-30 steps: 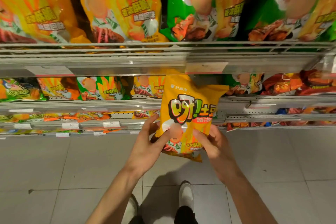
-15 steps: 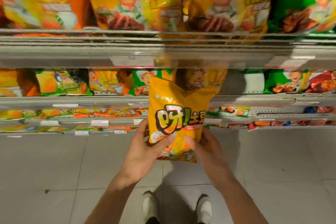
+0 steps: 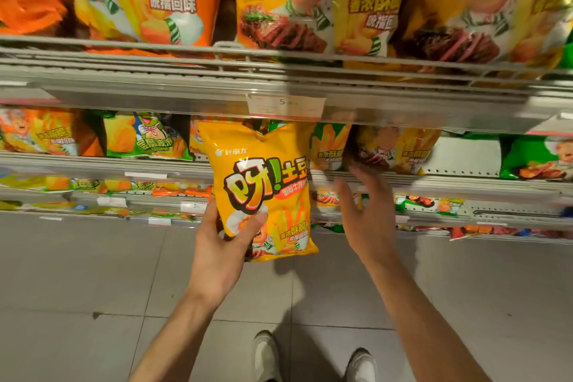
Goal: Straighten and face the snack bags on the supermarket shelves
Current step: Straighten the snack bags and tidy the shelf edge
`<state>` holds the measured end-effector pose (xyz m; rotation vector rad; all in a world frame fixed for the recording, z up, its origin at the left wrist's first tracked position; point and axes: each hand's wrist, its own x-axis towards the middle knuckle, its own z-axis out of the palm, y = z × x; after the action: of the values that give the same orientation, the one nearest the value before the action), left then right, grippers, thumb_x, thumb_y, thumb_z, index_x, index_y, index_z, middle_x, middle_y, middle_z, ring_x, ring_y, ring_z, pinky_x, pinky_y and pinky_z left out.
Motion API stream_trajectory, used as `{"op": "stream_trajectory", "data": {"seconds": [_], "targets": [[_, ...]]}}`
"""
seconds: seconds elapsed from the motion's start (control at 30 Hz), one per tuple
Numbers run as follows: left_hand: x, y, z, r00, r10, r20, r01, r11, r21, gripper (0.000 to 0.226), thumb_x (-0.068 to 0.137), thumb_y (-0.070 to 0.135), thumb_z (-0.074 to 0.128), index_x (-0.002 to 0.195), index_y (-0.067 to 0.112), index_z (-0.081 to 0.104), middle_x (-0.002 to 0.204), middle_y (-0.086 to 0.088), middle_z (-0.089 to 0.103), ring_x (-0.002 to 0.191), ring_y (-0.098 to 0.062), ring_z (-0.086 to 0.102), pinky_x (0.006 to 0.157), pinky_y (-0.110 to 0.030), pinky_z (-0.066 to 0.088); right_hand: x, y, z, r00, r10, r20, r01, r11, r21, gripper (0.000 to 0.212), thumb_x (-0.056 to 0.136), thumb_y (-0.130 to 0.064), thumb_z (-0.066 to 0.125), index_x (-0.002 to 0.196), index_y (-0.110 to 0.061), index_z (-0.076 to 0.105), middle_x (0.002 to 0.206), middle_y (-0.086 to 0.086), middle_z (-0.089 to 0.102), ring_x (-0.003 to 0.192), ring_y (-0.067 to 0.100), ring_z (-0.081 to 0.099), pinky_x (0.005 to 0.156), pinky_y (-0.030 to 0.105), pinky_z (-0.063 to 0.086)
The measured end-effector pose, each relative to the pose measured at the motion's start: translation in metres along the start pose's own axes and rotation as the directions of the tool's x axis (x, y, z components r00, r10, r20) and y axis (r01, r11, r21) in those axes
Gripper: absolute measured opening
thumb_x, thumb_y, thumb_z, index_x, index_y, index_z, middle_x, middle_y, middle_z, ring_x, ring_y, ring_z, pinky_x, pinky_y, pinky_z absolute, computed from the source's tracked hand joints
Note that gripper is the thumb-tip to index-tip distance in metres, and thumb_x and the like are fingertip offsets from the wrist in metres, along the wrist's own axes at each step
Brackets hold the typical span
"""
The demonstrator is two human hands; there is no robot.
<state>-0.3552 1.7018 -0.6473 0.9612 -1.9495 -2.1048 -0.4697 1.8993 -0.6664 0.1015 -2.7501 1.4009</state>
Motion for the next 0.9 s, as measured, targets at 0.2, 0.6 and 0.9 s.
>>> {"op": "stream_trajectory", "data": {"seconds": [0.2,0.6,0.9], "targets": [[0.003,0.000,-0.005,1.000,0.025,-0.018,-0.025,1.000,0.019,0.046,0.076,0.034,0.081,0.119,0.028,0.066,0.103,0.007,0.079,0.090,-0.015,0.078,0.061,-0.032,0.063,0.040,-0.015,0.021,0.994,-0.039,0.098,0.053,0.989,-0.141,0.053,0.099,-0.036,0.065,0.142,-0.005,0.057,0.140,0.012,0.062,0.132,0.030,0.052,0.112,0.047,0.039],[0.004,0.017,-0.014,0.994,0.082,-0.066,-0.079,0.996,0.042,0.039,0.080,0.034,0.080,0.116,0.029,0.065,0.101,0.008,0.079,0.089,-0.012,0.078,0.060,-0.030,0.062,0.057,-0.018,0.020,0.989,0.082,0.125,-0.115,0.953,0.279,0.038,0.096,-0.030,0.071,0.124,-0.009,0.059,0.113,-0.003,0.074,0.103,0.000,0.069,0.088,0.013,0.050],[0.005,0.023,-0.031,0.986,0.132,-0.098,-0.126,0.990,0.063,0.048,0.077,0.042,0.080,0.120,0.026,0.065,0.106,0.010,0.079,0.095,-0.011,0.077,0.073,-0.031,0.065,0.043,-0.032,0.002,0.995,0.045,0.085,-0.072,0.933,0.351,0.030,0.100,-0.028,0.066,0.127,-0.018,0.059,0.110,-0.017,0.070,0.098,-0.014,0.065,0.082,0.003,0.046]]}}
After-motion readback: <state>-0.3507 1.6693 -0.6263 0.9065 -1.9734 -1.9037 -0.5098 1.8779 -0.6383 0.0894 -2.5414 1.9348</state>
